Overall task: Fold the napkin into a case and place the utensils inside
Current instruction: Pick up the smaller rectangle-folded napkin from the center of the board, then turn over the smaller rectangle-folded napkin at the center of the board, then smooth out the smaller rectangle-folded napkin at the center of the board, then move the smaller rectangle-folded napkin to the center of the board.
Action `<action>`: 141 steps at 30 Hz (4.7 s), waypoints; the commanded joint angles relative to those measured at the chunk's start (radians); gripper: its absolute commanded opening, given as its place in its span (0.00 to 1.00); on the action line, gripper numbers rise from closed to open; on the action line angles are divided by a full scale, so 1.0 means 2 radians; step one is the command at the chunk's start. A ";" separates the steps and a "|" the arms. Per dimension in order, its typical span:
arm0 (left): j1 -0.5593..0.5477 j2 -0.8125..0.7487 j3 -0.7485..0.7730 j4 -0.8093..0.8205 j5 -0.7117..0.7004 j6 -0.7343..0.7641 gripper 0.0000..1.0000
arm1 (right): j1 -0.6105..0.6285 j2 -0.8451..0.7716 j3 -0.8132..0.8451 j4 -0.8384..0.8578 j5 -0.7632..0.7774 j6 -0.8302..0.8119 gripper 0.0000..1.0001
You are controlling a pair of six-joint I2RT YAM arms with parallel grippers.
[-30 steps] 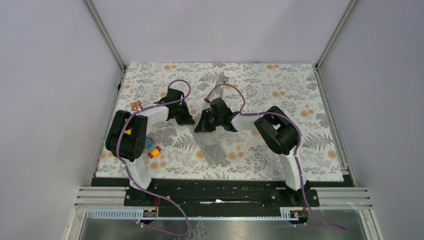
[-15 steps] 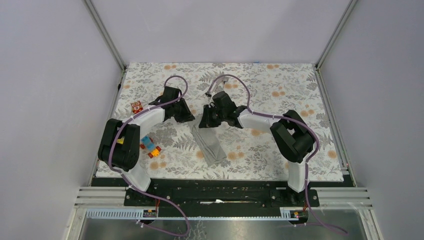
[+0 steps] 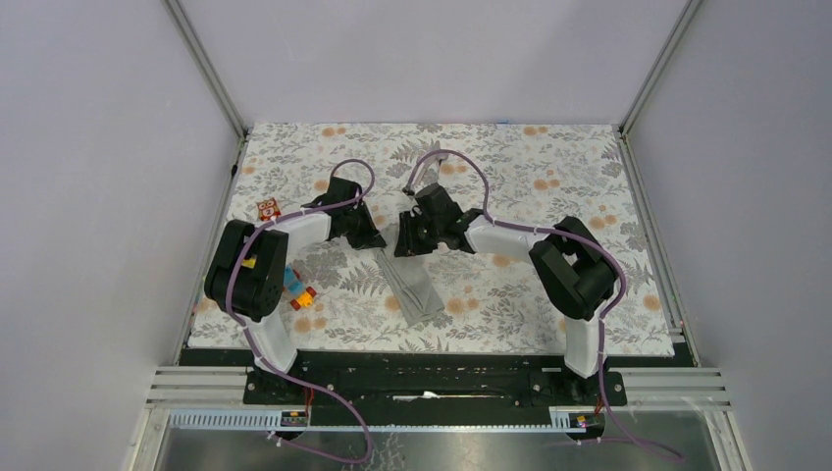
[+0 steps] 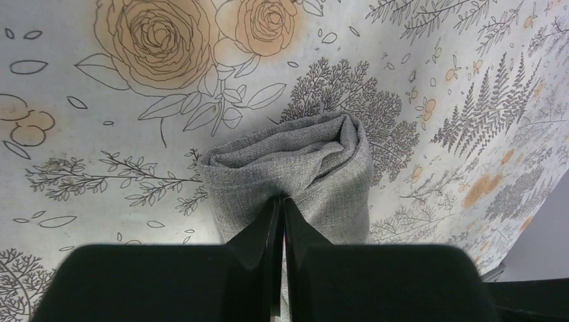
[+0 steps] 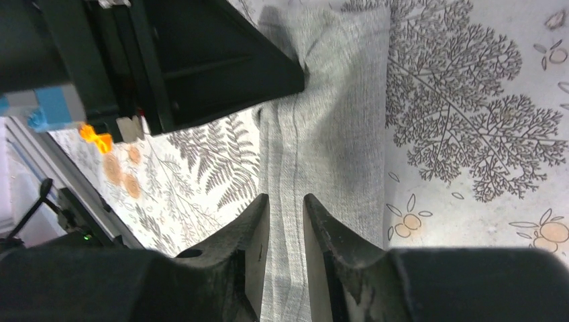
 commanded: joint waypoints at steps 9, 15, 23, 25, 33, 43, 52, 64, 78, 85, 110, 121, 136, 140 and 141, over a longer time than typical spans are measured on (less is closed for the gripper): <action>-0.002 -0.051 0.026 -0.034 -0.024 0.029 0.11 | 0.023 -0.006 0.012 -0.050 0.034 -0.041 0.43; 0.003 -0.101 0.027 -0.049 0.012 0.018 0.19 | 0.059 -0.014 0.029 -0.084 0.090 -0.099 0.67; 0.050 -0.188 0.012 -0.149 -0.126 0.038 0.23 | 0.124 0.019 0.078 -0.121 0.236 -0.143 0.79; 0.063 -0.208 -0.002 -0.151 -0.121 0.039 0.25 | 0.136 0.030 0.090 -0.131 0.269 -0.143 0.79; 0.070 -0.251 -0.030 -0.156 -0.120 0.044 0.26 | 0.174 0.072 0.112 -0.138 0.377 -0.137 0.74; 0.070 -0.279 -0.041 -0.160 -0.116 0.046 0.26 | 0.177 0.094 0.086 -0.113 0.412 -0.102 0.42; 0.070 -0.302 -0.032 -0.179 -0.112 0.049 0.26 | 0.171 0.019 0.092 -0.120 0.312 -0.111 0.00; 0.070 -0.317 -0.018 -0.192 -0.085 0.048 0.26 | 0.020 -0.044 -0.085 0.145 -0.246 0.154 0.00; 0.048 -0.255 -0.042 -0.109 0.073 0.051 0.27 | -0.130 0.041 -0.193 0.312 -0.361 0.193 0.11; -0.021 -0.160 -0.039 0.042 0.156 -0.022 0.26 | -0.174 -0.086 -0.139 -0.047 -0.170 -0.061 0.59; -0.044 0.007 0.064 0.019 0.076 0.005 0.20 | -0.044 -0.267 -0.207 -0.203 0.098 -0.065 0.35; -0.047 0.055 0.061 -0.003 0.032 0.021 0.31 | -0.040 -0.220 -0.257 -0.065 -0.049 0.016 0.44; -0.165 -0.018 -0.083 0.105 0.104 -0.104 0.40 | -0.282 -0.251 -0.183 -0.262 0.199 -0.067 0.73; -0.230 -0.009 -0.096 0.212 0.166 -0.179 0.43 | -0.291 -0.273 -0.141 -0.293 0.199 -0.078 0.77; -0.242 -0.010 -0.104 0.245 0.177 -0.200 0.43 | -0.291 -0.284 -0.143 -0.299 0.182 -0.074 0.78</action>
